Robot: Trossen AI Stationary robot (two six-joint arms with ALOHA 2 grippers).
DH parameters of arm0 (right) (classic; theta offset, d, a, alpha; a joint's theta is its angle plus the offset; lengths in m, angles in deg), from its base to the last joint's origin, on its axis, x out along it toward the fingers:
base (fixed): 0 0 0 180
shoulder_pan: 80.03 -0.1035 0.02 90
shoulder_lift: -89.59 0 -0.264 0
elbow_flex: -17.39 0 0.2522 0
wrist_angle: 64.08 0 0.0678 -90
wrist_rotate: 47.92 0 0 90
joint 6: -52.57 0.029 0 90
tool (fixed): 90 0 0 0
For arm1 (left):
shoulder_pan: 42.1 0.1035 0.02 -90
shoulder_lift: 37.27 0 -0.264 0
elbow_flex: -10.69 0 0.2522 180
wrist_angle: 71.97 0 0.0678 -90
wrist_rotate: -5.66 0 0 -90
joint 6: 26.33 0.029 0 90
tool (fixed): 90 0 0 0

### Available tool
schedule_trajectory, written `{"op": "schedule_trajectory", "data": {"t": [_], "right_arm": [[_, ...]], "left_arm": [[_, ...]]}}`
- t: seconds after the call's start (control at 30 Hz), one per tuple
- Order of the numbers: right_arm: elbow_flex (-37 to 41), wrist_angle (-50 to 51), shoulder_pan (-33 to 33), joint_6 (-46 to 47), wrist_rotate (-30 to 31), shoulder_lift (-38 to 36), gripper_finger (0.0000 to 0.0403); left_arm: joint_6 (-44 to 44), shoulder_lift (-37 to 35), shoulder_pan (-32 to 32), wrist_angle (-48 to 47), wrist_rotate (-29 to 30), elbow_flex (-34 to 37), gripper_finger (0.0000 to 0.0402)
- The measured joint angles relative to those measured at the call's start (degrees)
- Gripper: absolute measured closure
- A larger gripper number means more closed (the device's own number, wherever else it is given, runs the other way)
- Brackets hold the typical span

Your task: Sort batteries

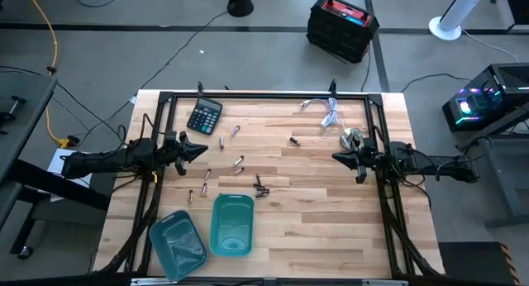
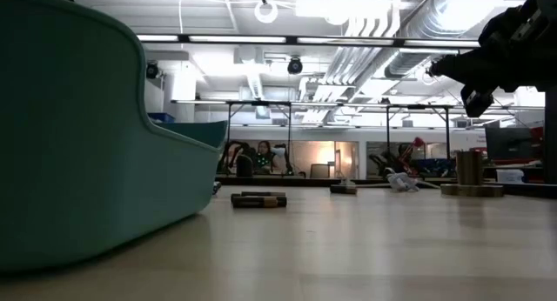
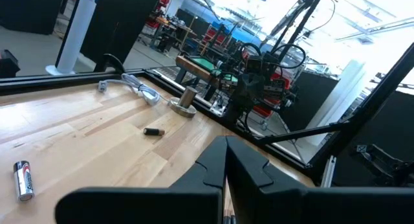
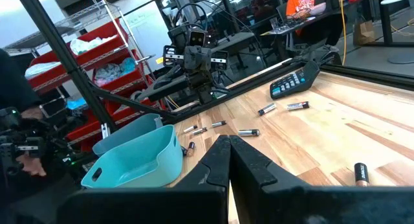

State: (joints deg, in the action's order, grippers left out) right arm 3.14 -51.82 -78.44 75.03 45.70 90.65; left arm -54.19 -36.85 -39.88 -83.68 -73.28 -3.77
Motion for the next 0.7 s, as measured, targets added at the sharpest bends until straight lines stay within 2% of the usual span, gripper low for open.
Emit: {"op": "schedule_trajectory", "data": {"t": [0.13, 0.3, 0.37, 0.47, 0.5, 0.57, 0.63, 0.7], "right_arm": [[0.0, 0.0, 0.0, 0.0, 0.0, 0.0, 0.0402], [0.0, 0.0, 0.0, 0.0, 0.0, 0.0, 0.0402], [0.0, 0.0, 0.0, 0.0, 0.0, 0.0, 0.0402], [0.0, 0.0, 0.0, 0.0, 0.0, 0.0, 0.0402], [0.0, 0.0, 0.0, 0.0, 0.0, 0.0, 0.0402], [0.0, 0.0, 0.0, 0.0, 0.0, 0.0, 0.0402], [0.0, 0.0, 0.0, 0.0, 0.0, 0.2, 0.0402], [0.0, 0.0, 0.0, 0.0, 0.0, 0.2, 0.0402]], "left_arm": [[-1.9, 0.0, 0.0, 1.4, 1.1, 0.0, 0.0402], [-12.2, 0.1, 0.0, 5.0, -0.2, 0.0, 0.0401], [-15.7, 0.7, 0.0, 9.4, 5.9, 0.0, 0.0402], [-23.2, 3.0, 0.0, 16.6, 19.8, 0.0, 0.0401], [-23.7, 5.1, 0.0, 20.9, 22.0, 0.0, 0.0402], [-25.1, 11.5, 0.0, 29.8, 22.5, -0.3, 0.0402], [-26.2, 20.6, -0.5, 35.3, 21.1, -2.9, 0.0402], [-24.3, 30.7, -1.0, 37.3, 17.3, -9.2, 0.0402]]}}
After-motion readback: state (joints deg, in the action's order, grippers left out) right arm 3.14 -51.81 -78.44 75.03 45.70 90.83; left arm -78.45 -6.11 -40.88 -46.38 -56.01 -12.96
